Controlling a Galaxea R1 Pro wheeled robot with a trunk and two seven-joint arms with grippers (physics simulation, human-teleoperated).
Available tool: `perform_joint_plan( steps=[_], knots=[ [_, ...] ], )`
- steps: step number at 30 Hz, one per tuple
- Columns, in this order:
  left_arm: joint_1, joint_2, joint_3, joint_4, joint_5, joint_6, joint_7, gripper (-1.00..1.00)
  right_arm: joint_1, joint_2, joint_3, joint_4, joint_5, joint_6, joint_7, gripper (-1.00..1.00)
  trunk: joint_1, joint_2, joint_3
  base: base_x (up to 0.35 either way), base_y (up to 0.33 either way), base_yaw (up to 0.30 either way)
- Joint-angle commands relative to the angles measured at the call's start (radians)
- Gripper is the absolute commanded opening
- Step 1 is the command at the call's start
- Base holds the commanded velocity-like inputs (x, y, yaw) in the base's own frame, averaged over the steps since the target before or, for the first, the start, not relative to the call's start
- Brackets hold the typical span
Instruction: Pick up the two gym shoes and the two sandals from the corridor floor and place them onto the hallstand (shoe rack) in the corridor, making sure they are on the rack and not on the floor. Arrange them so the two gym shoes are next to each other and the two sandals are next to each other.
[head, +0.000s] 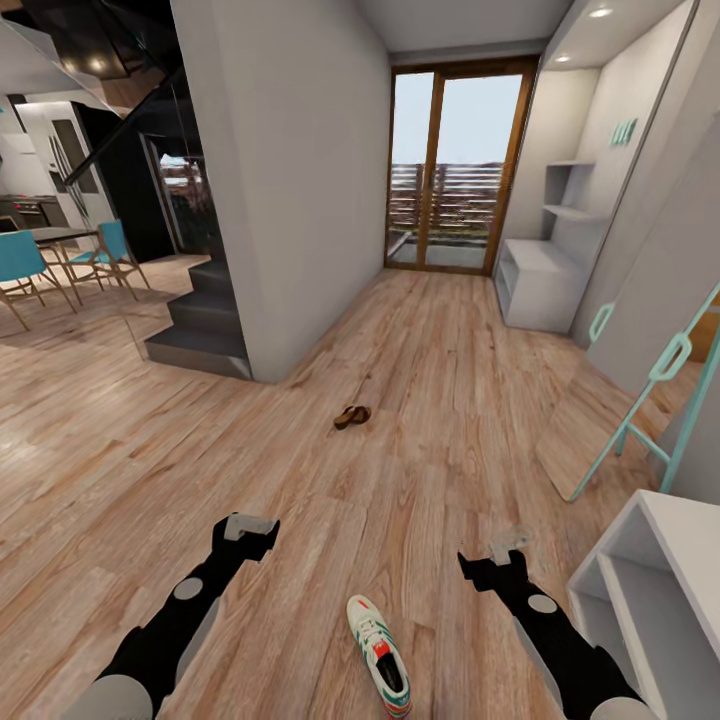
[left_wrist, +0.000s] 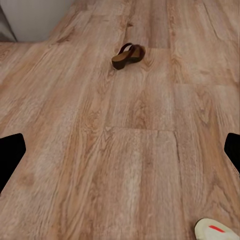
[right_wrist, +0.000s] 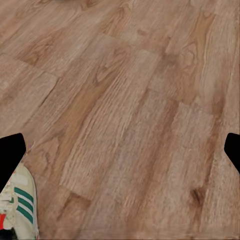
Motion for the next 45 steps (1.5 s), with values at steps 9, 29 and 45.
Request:
perform_joint_plan(
  steps=[9, 29, 45],
  knots=[
    [0.001, -0.005, -0.010, -0.034, -0.005, -0.004, 0.000, 1.00, -0.002, -0.001, -0.006, 0.068, 0.005, -0.002, 0.213, 1.00, 0.034, -0.064, -0.029, 0.000, 0.000, 0.000],
    [0.005, 0.003, -0.002, -0.022, -0.002, -0.004, -0.001, 1.00, -0.002, -0.002, -0.012, 0.069, 0.005, -0.002, 0.216, 1.00, 0.111, -0.204, -0.104, 0.000, 0.000, 0.052],
    [0.005, 0.002, 0.000, -0.021, 0.000, -0.004, -0.001, 1.00, -0.002, 0.001, -0.009, 0.074, 0.002, -0.002, 0.142, 1.00, 0.172, -0.316, -0.175, 0.000, 0.000, 0.111]
  ],
)
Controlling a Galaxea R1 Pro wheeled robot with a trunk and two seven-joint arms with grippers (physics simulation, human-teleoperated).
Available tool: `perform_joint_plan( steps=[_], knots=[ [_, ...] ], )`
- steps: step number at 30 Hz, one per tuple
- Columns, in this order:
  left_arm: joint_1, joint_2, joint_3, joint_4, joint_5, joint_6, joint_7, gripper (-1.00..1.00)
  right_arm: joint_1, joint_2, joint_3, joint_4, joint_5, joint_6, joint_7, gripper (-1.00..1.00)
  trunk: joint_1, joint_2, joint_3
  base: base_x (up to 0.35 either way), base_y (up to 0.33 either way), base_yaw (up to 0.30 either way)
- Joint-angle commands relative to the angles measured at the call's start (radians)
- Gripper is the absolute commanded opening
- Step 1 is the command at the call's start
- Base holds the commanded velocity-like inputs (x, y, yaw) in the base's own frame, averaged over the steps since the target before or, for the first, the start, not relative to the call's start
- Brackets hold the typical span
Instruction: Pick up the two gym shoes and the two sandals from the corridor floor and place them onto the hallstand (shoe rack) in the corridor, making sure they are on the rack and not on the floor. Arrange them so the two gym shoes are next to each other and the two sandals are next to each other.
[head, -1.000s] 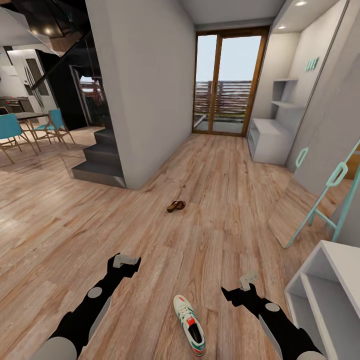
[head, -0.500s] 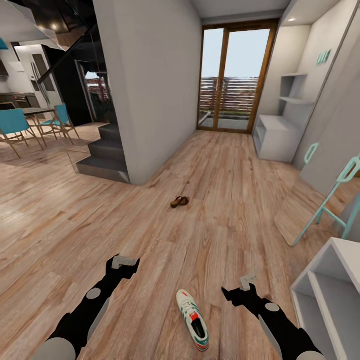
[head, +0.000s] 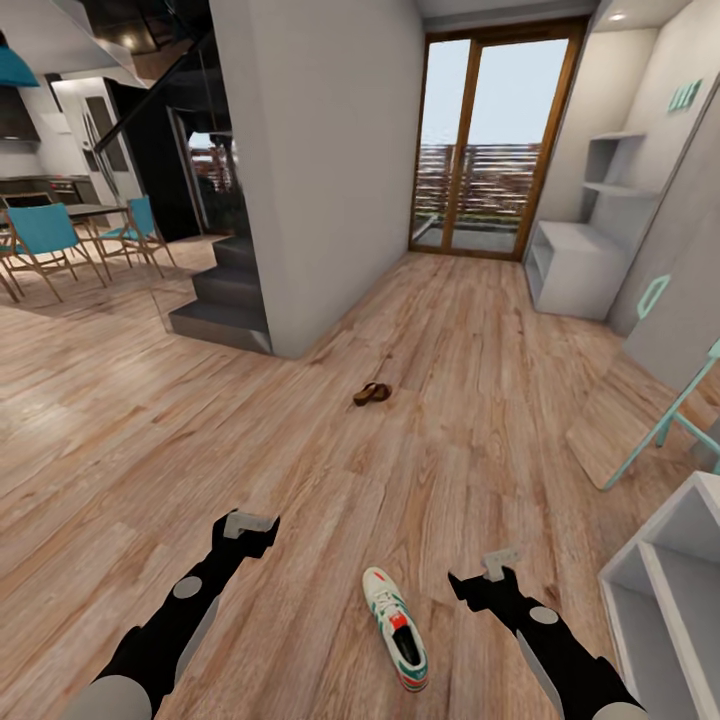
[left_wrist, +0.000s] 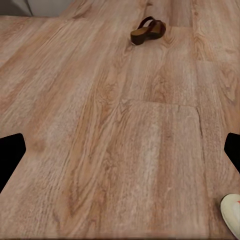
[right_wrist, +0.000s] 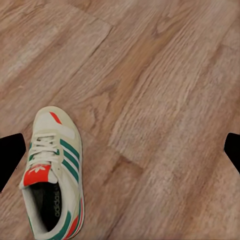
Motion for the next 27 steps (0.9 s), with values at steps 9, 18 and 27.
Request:
perform_joint_plan(
  steps=[9, 18, 27],
  knots=[
    [-0.001, 0.001, -0.002, 0.001, -0.002, -0.004, 0.000, 1.00, 0.000, -0.001, 0.002, -0.003, 0.005, 0.000, 0.000, 1.00, 0.034, -0.064, -0.031, 0.000, 0.000, 0.014],
    [-0.001, 0.001, -0.004, 0.001, -0.002, -0.004, 0.000, 1.00, 0.000, -0.001, 0.002, -0.005, 0.005, 0.000, 0.000, 1.00, 0.069, -0.127, -0.059, 0.000, 0.000, 0.000],
    [-0.001, 0.001, -0.004, 0.001, -0.001, -0.004, 0.000, 1.00, 0.000, -0.001, 0.002, -0.005, 0.005, 0.000, 0.000, 1.00, 0.103, -0.190, -0.087, 0.000, 0.000, 0.000]
  ],
)
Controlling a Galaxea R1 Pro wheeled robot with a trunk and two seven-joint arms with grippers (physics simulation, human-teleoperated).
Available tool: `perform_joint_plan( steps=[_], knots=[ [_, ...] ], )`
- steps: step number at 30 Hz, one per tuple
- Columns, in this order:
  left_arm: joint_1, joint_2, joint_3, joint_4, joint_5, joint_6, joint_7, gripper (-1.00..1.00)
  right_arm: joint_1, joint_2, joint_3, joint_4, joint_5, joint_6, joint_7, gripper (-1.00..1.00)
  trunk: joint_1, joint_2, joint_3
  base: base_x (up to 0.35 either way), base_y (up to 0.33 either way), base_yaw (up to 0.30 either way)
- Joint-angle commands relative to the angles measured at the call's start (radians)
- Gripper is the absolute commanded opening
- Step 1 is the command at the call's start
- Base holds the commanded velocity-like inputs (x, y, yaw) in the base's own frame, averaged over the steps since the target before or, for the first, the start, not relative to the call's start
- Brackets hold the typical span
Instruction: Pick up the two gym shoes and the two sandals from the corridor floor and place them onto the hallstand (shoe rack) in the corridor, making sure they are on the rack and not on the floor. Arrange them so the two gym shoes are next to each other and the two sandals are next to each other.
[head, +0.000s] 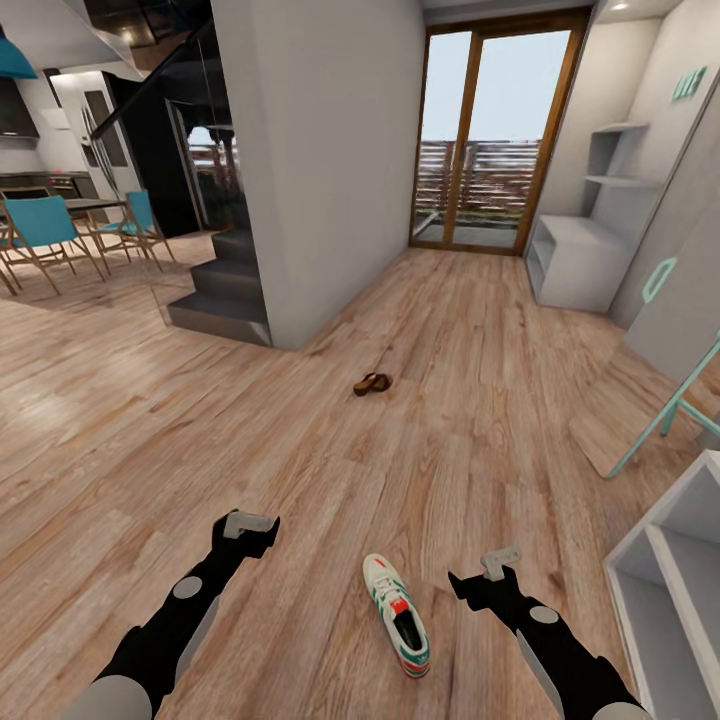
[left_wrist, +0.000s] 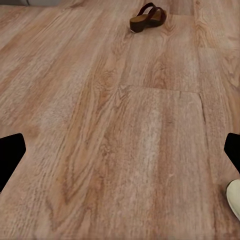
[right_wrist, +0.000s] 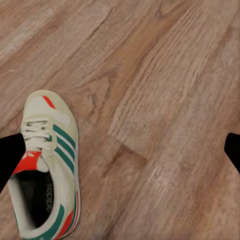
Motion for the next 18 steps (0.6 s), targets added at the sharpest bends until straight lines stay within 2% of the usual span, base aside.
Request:
perform_joint_plan(
  steps=[1, 18],
  knots=[
    [-0.001, 0.000, -0.002, 0.000, -0.002, -0.004, 0.000, 1.00, 0.000, -0.001, 0.002, -0.001, 0.005, 0.000, 0.001, 1.00, 0.004, -0.008, -0.004, 0.000, 0.000, 0.000],
    [-0.001, 0.000, -0.001, 0.001, -0.002, -0.004, 0.000, 1.00, 0.000, 0.000, 0.002, 0.001, 0.005, 0.000, 0.001, 1.00, 0.069, -0.127, -0.057, 0.000, 0.000, 0.000]
  ],
)
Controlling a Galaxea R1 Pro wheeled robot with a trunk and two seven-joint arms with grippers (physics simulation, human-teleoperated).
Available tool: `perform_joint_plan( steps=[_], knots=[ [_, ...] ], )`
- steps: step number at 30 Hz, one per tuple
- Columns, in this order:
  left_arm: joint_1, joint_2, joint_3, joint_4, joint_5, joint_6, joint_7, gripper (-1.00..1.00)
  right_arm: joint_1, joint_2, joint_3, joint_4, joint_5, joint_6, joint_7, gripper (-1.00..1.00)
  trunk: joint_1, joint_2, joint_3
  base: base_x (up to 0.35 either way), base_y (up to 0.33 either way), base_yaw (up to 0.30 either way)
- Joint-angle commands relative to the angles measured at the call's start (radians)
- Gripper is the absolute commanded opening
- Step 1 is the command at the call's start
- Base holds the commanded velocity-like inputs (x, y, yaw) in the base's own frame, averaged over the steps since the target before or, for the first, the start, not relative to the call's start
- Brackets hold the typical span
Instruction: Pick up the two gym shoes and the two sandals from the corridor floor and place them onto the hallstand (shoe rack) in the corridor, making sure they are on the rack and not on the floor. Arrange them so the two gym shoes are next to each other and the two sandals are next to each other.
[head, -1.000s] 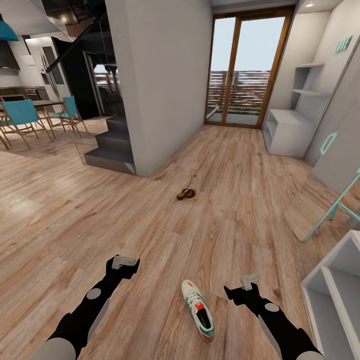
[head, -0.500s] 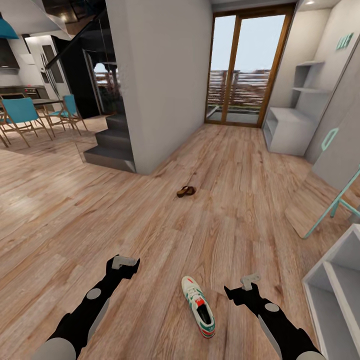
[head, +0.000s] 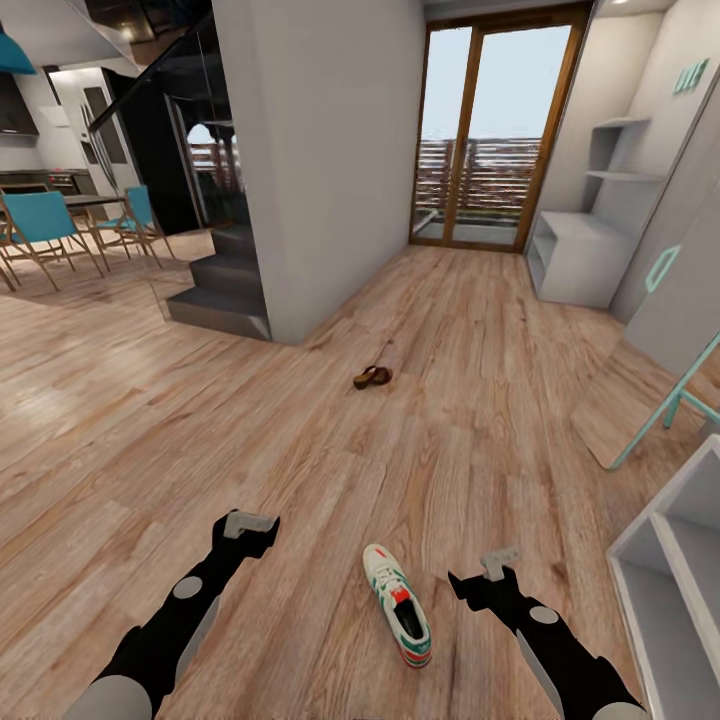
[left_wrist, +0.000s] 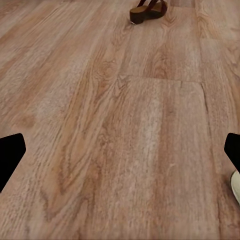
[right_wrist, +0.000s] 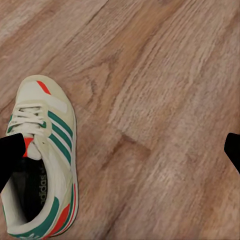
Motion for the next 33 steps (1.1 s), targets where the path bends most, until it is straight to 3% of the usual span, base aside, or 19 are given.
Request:
perform_joint_plan(
  steps=[1, 6, 20, 33],
  knots=[
    [-0.001, 0.000, -0.003, 0.000, -0.002, -0.004, 0.000, 1.00, 0.000, -0.001, 0.002, -0.001, 0.005, 0.000, 0.001, 1.00, 0.004, -0.008, -0.004, 0.000, 0.000, 0.000],
    [-0.001, 0.000, -0.004, 0.000, -0.002, -0.004, 0.000, 1.00, -0.001, -0.001, 0.002, -0.001, 0.005, 0.000, 0.001, 1.00, 0.013, -0.022, -0.023, 0.000, 0.000, 0.014],
    [-0.001, 0.000, -0.003, 0.000, -0.004, -0.004, 0.000, 1.00, 0.000, -0.001, 0.002, -0.002, 0.005, 0.000, 0.001, 1.00, 0.013, -0.022, -0.031, 0.000, 0.007, 0.024],
    [-0.001, 0.000, -0.006, 0.000, -0.003, -0.004, 0.000, 1.00, -0.001, -0.001, 0.002, 0.000, 0.005, 0.000, 0.001, 1.00, 0.013, -0.022, -0.031, -0.015, 0.252, 0.000]
  ],
)
